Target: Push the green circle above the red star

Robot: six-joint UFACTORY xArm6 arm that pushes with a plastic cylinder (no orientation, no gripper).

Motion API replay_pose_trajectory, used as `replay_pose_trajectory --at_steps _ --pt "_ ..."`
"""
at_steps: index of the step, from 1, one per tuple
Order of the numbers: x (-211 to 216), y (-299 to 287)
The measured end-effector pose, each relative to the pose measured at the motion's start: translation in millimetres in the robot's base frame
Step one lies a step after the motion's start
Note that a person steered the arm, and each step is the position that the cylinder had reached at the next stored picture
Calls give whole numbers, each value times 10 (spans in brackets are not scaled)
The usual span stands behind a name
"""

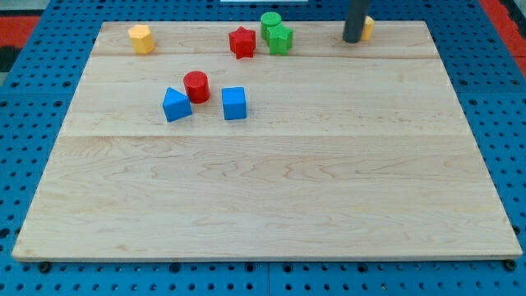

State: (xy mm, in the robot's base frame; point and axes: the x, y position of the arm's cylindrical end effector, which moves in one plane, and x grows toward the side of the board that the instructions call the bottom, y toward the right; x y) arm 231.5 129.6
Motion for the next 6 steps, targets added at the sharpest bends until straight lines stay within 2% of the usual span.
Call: replay_pose_trajectory --at_steps 1,2,6 --pt "-190 -296" --pt "-400 -321" --pt "-377 -1250"
